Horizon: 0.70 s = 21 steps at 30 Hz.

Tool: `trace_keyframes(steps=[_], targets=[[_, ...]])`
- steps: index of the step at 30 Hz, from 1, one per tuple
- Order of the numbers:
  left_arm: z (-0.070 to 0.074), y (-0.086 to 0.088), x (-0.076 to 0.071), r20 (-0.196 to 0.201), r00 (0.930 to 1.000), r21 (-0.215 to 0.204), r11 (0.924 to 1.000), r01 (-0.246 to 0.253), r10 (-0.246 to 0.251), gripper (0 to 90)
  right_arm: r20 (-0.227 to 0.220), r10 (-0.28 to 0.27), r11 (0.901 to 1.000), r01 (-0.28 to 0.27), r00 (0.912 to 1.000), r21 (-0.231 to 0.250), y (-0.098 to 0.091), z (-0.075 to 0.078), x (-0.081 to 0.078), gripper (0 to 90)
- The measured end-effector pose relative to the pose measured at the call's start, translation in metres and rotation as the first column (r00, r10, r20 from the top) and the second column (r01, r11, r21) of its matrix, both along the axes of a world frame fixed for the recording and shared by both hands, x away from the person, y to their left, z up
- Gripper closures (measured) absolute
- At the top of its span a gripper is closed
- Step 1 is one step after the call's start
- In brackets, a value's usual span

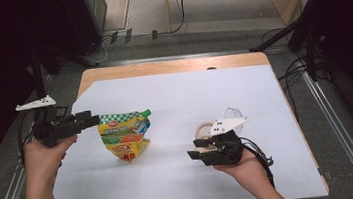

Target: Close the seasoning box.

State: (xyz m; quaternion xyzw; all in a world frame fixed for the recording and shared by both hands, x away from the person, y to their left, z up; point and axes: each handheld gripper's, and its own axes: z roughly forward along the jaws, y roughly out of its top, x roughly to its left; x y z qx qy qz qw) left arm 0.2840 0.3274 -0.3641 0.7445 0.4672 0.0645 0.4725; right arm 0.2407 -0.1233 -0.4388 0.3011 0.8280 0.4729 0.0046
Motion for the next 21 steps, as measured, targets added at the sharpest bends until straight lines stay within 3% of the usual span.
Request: trace_keyframes(steps=[7,14,21], targets=[[-0.017,0.003,0.006,-0.021,0.9997,0.013,0.9999,-0.01,0.01,46.3,0.016,-0.014,0.9999,0.014,0.9998,-0.003,-0.008,0.009,0.002,60.6],[-0.029,0.0,0.011,-0.027,0.9996,0.026,0.9997,-0.003,0.004,45.2,0.016,-0.025,0.9997,0.025,0.9996,0.006,-0.023,0.021,0.005,71.7],[-0.036,-0.002,0.014,-0.028,0.9996,0.032,0.9995,0.007,-0.006,44.4,0.045,-0.032,0.9995,0.031,0.9985,0.008,-0.04,0.037,0.006,79.9]])
